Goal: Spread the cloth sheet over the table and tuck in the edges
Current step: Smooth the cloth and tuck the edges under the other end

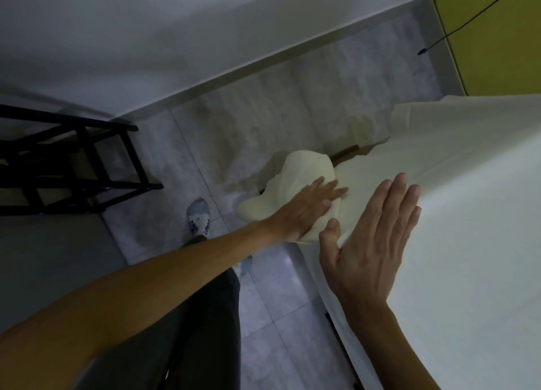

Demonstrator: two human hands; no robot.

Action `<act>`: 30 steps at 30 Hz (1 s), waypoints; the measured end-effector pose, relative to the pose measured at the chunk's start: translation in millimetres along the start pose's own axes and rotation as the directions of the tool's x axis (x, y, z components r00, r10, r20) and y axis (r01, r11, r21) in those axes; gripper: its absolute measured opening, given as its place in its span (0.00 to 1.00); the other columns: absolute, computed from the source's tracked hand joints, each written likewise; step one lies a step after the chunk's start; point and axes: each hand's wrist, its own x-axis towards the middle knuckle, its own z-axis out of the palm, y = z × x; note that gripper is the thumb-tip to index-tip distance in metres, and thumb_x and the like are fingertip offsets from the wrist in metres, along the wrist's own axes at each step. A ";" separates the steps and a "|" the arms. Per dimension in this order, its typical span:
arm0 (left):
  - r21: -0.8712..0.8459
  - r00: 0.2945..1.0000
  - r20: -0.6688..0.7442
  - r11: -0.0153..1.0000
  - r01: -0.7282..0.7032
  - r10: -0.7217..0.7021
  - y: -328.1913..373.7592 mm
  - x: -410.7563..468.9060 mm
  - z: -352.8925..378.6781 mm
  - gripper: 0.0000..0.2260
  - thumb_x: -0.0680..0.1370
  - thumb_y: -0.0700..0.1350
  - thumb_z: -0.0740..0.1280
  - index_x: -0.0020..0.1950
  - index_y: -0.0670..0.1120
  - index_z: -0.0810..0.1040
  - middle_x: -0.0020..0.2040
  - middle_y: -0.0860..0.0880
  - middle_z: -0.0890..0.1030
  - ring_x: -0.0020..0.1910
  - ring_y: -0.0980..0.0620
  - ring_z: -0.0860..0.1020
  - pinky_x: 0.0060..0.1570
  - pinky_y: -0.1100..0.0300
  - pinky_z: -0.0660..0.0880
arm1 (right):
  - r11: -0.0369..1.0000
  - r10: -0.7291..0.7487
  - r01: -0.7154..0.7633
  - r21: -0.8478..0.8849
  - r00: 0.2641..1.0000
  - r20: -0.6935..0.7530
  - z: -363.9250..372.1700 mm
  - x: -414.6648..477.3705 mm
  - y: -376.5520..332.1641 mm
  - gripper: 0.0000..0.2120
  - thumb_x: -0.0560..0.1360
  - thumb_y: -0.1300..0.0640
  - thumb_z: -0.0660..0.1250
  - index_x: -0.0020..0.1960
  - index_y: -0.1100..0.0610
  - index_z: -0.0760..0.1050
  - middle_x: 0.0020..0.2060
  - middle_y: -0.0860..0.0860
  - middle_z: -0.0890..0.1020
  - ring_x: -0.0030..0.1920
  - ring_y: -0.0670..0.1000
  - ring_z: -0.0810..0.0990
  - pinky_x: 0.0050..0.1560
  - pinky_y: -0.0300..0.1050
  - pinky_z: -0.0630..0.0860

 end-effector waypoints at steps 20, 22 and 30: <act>-0.135 0.999 -0.049 0.991 -0.021 0.015 -5.2 -17.2 2.2 0.26 0.83 0.58 0.42 0.79 0.51 0.56 0.81 0.51 0.55 0.80 0.54 0.47 0.78 0.52 0.46 | 1.000 -0.007 0.007 -0.004 1.000 -0.021 3.0 -0.8 1.7 0.36 0.79 0.47 0.54 0.78 0.70 0.52 0.79 0.66 0.53 0.80 0.65 0.48 0.78 0.65 0.49; -0.061 0.993 0.012 0.992 0.115 -0.114 -26.8 -5.7 4.9 0.27 0.83 0.59 0.40 0.80 0.50 0.52 0.81 0.50 0.51 0.80 0.52 0.45 0.78 0.49 0.44 | 1.000 -0.008 0.008 -0.001 1.000 -0.021 4.0 -1.3 2.6 0.36 0.79 0.48 0.54 0.78 0.70 0.52 0.79 0.66 0.53 0.80 0.65 0.48 0.78 0.65 0.49; 0.356 0.961 -0.003 0.898 0.258 -0.275 -70.6 12.9 -9.4 0.26 0.85 0.52 0.44 0.80 0.42 0.44 0.81 0.45 0.44 0.80 0.47 0.42 0.76 0.53 0.39 | 1.000 -0.011 0.011 0.001 1.000 -0.020 4.5 -2.3 2.1 0.37 0.78 0.47 0.56 0.79 0.69 0.51 0.79 0.65 0.52 0.80 0.63 0.47 0.79 0.63 0.48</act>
